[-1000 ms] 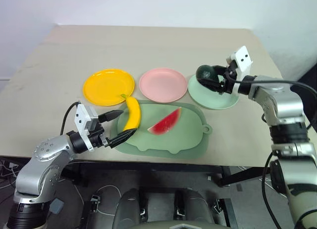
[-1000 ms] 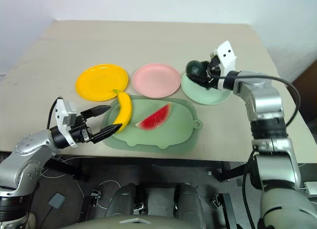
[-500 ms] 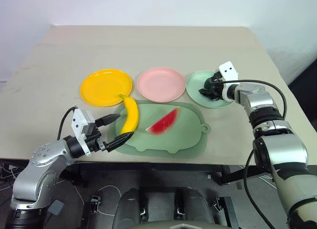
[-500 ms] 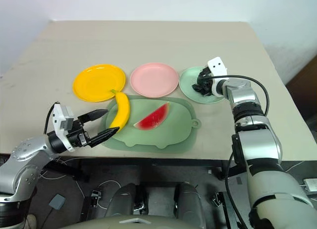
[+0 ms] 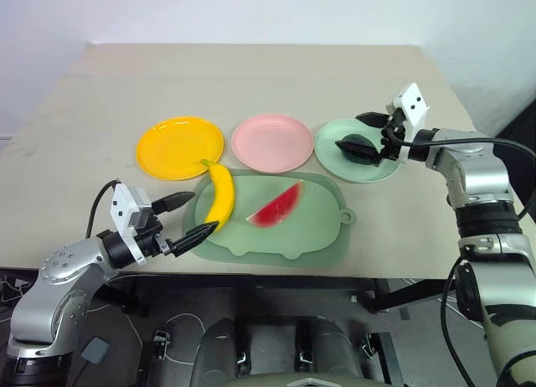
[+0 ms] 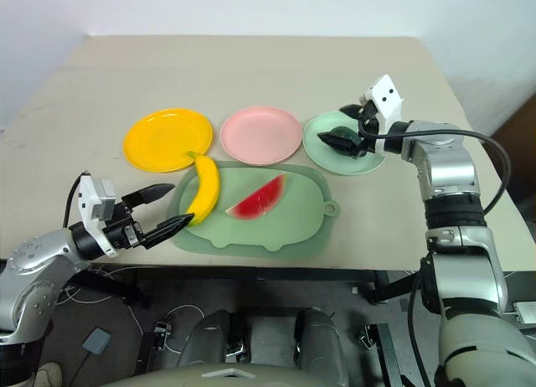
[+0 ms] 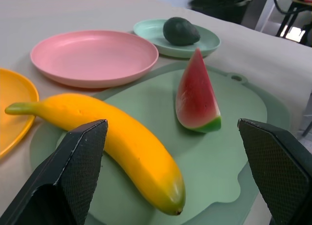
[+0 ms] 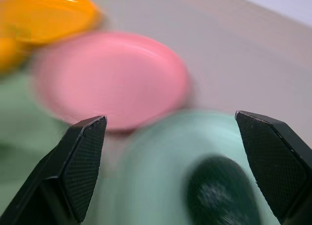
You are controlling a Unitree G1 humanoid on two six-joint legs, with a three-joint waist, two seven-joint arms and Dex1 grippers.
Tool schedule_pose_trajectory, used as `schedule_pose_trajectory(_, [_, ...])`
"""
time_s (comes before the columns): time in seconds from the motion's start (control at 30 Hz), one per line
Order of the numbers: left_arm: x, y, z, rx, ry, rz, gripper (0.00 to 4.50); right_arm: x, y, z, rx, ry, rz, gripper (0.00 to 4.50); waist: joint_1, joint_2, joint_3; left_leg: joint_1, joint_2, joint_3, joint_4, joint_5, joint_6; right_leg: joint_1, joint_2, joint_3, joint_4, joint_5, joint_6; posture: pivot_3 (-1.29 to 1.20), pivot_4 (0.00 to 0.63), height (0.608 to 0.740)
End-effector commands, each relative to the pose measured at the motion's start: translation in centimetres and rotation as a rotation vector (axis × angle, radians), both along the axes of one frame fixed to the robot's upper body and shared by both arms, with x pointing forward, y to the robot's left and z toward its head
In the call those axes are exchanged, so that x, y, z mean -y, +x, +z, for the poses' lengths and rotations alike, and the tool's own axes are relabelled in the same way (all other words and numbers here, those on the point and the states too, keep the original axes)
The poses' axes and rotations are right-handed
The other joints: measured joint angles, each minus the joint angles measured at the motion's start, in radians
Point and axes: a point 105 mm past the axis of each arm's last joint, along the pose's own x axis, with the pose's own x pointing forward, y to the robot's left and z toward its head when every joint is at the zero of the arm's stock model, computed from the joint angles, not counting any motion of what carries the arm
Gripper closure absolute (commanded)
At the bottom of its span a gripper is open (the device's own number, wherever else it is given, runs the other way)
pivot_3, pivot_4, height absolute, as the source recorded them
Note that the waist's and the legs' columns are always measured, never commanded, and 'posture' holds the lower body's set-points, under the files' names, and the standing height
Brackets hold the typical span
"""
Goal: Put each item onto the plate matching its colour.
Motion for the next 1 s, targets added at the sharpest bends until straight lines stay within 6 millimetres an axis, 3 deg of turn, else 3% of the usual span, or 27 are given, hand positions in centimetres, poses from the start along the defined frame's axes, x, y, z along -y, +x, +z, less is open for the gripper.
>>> schedule_pose_trajectory(0.03, [0.3, -0.1, 1.3, 0.05, 0.006, -0.01, 0.0, -3.5, -3.9, 0.9, -0.002, -0.033, 0.287, 0.02, 0.001, 0.0, 0.0, 0.0, 0.0, 0.0, 0.0, 0.0, 0.0, 0.0, 0.0, 0.0, 0.0, 0.0, 0.0, 0.0, 0.15, 0.695])
schedule_pose_trajectory(0.17, [0.7, 0.0, 1.3, 0.053, 0.007, -0.016, 0.0, -6.4, -5.5, -1.0, -0.023, -0.194, 0.491, 0.02, 0.002, 0.0, 0.0, 0.0, 0.0, 0.0, 0.0, 0.0, 0.0, 0.0, 0.0, 0.0, 0.0, 0.0, 0.0, 0.0, 0.15, 0.695])
schedule_pose_trajectory(0.43, [1.3, 0.1, 1.3, 0.056, 0.007, -0.02, 0.0, -10.1, -5.3, -2.1, 0.006, -0.345, 0.673, 0.02, 0.004, 0.0, 0.0, 0.0, 0.0, 0.0, 0.0, 0.0, 0.0, 0.0, 0.0, 0.0, 0.0, 0.0, 0.0, 0.0, 0.15, 0.695])
schedule_pose_trajectory(0.7, [1.3, -0.1, 1.2, 0.054, 0.006, -0.01, 0.0, -11.6, -4.2, -5.4, 0.035, -0.572, 0.761, 0.02, 0.002, 0.0, 0.0, 0.0, -0.001, 0.0, 0.0, 0.0, 0.0, 0.0, 0.0, -0.001, 0.0, 0.0, 0.0, 0.0, 0.15, 0.695])
schedule_pose_trajectory(1.0, [1.3, -0.4, 0.8, 0.047, 0.004, 0.0, 0.0, -13.4, -3.0, -6.0, 0.112, -0.702, 0.789, 0.02, 0.004, 0.0, 0.0, 0.0, -0.001, 0.0, 0.0, 0.0, 0.0, 0.0, 0.0, -0.001, 0.0, 0.0, 0.0, 0.0, 0.15, 0.695])
